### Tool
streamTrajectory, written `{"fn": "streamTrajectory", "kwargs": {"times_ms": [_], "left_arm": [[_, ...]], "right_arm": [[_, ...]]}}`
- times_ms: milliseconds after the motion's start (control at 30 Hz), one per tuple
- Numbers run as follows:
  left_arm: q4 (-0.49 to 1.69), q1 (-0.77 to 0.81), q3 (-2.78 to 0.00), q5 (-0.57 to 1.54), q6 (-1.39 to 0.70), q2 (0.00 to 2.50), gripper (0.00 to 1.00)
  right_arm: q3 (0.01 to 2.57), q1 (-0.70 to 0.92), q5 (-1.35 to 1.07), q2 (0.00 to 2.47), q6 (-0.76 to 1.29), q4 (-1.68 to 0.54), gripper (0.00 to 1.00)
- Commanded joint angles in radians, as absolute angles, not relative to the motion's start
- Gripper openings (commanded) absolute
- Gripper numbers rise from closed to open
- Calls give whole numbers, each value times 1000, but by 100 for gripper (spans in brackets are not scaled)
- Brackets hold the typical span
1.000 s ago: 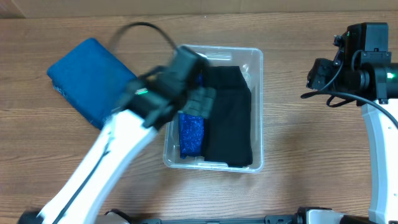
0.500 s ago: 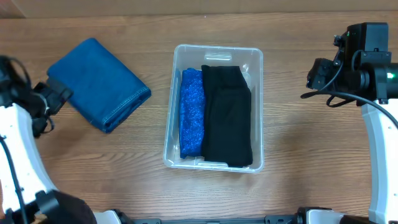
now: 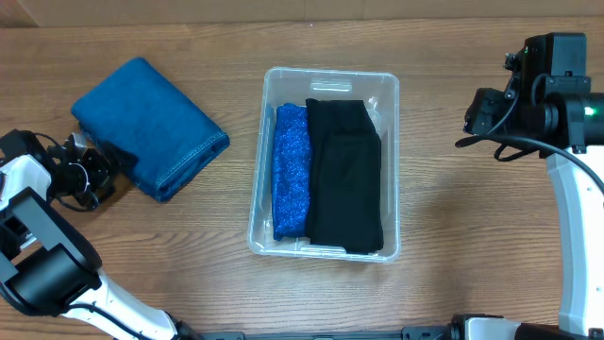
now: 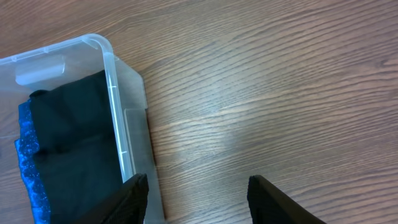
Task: Pack container
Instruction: 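Grasp the teal denim cloth with the left gripper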
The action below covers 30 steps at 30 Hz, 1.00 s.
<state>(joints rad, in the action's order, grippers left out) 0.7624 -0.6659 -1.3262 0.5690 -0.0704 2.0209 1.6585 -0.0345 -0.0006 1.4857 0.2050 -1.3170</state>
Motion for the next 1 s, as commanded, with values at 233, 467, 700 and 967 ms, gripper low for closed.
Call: {"fn": "streamTrajectory", "kwargs": {"times_ms": [233,467,700,967], "left_arm": [[691,-665,-1318,606,-36,2073,100],[619,-640,-1313,653,-35,2073,100],[453,-556,-1246,663,-277,2133,100],[347,-422,-1246,806,-382,2249,45]], "right_arm": [[1656,-35,-1,1489,201,-1312,56],[1656,-35,-2,1489,201,-1312,56],[1656,-35,-2,1489,201,-1312,56],[1656,-35,-1,1489,201,-1326,56]]}}
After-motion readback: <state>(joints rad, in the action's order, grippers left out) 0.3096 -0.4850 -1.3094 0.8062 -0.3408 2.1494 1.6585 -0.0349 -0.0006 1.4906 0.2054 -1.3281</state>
